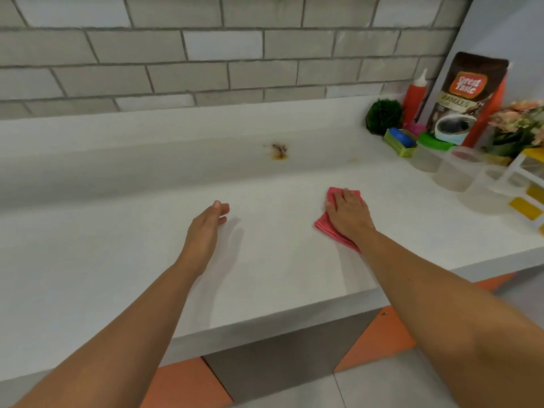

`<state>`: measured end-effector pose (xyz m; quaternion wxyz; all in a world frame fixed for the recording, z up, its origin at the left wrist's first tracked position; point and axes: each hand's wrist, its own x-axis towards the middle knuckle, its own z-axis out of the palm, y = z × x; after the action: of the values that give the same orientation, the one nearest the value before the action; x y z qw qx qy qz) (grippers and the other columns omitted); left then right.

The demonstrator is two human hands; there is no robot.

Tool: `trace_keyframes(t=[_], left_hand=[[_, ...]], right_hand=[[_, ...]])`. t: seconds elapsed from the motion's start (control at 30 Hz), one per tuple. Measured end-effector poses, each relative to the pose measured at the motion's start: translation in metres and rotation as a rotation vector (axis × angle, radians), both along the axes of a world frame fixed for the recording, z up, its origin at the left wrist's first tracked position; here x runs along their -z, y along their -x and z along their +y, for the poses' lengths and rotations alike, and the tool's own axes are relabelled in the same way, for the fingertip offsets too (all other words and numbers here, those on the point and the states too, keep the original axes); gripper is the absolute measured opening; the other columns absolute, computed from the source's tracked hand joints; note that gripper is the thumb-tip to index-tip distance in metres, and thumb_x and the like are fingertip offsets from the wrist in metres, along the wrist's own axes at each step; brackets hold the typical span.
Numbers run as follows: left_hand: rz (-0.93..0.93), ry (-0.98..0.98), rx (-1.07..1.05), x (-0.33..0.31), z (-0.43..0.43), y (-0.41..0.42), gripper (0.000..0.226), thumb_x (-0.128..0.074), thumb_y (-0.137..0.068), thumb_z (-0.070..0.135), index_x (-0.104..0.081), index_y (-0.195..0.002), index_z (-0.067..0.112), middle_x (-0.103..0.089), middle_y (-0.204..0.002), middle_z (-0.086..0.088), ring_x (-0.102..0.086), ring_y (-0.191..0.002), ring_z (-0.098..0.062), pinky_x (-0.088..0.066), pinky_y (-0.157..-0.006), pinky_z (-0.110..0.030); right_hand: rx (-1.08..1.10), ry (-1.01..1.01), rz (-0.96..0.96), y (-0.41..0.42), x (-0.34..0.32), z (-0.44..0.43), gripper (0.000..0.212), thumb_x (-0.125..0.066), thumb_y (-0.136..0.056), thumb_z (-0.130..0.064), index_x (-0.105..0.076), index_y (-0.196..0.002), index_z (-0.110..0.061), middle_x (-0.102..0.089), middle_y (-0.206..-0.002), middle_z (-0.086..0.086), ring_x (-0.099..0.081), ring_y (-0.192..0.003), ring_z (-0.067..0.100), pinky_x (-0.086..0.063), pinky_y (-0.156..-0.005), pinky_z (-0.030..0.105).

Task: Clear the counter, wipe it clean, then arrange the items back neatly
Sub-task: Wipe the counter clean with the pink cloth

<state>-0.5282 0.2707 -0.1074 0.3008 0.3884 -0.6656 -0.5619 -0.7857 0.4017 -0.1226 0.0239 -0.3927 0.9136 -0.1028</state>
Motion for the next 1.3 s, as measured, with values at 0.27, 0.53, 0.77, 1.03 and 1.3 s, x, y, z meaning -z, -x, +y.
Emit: trace_keyframes(t=[0.27,0.53,0.77,1.03,1.3], left_hand=[[0.031,-0.009,-0.024,-0.019,-0.039,0.03,0.038,-0.032,-0.099,0.04,-0.06,-0.111,0.018,-0.06,-0.121,0.001,-0.057,-0.106,-0.014,-0.038,-0.1,-0.03],[-0.032,0.064,0.067,-0.014,-0.044,0.08,0.04,-0.032,-0.099,0.04,-0.06,-0.117,0.017,-0.058,-0.124,0.003,-0.053,-0.117,-0.015,-0.035,-0.102,-0.031],[-0.124,0.219,0.124,-0.008,-0.025,0.138,0.04,-0.037,-0.099,0.032,-0.05,-0.131,0.011,-0.048,-0.138,-0.004,-0.042,-0.128,-0.019,-0.026,-0.1,-0.02],[-0.208,0.391,0.097,0.001,-0.045,0.182,0.04,-0.035,-0.1,0.024,-0.046,-0.134,0.006,-0.043,-0.139,-0.013,-0.039,-0.129,-0.025,-0.027,-0.107,-0.028],[-0.234,0.42,-0.018,-0.007,-0.087,0.199,0.04,-0.033,-0.1,0.023,-0.046,-0.133,0.005,-0.043,-0.14,-0.015,-0.039,-0.129,-0.028,-0.027,-0.106,-0.03]], right_hand=[[-0.814,0.108,-0.097,-0.183,0.002,0.006,0.047,-0.031,-0.099,-0.035,-0.031,-0.145,-0.023,-0.024,-0.155,0.001,-0.014,-0.145,0.017,0.002,-0.116,0.029],[-0.361,0.115,-0.177,-0.048,-0.004,0.059,0.053,-0.025,-0.094,-0.052,-0.03,-0.143,-0.034,-0.02,-0.155,-0.012,-0.009,-0.142,0.0,-0.005,-0.12,0.03],[0.019,-0.027,-0.068,-0.012,-0.001,0.039,0.086,-0.016,-0.085,-0.071,-0.016,-0.149,-0.014,-0.007,-0.158,0.01,-0.003,-0.146,0.022,-0.001,-0.118,0.039],[0.337,-0.06,-0.003,0.03,-0.002,0.039,0.09,-0.025,-0.087,-0.069,-0.011,-0.149,-0.006,-0.006,-0.156,0.021,-0.002,-0.146,0.031,-0.003,-0.119,0.043],[0.412,-0.095,-0.041,0.107,-0.007,-0.029,0.097,-0.022,-0.085,-0.073,-0.007,-0.149,-0.001,-0.003,-0.155,0.025,0.0,-0.144,0.036,-0.003,-0.118,0.046]])
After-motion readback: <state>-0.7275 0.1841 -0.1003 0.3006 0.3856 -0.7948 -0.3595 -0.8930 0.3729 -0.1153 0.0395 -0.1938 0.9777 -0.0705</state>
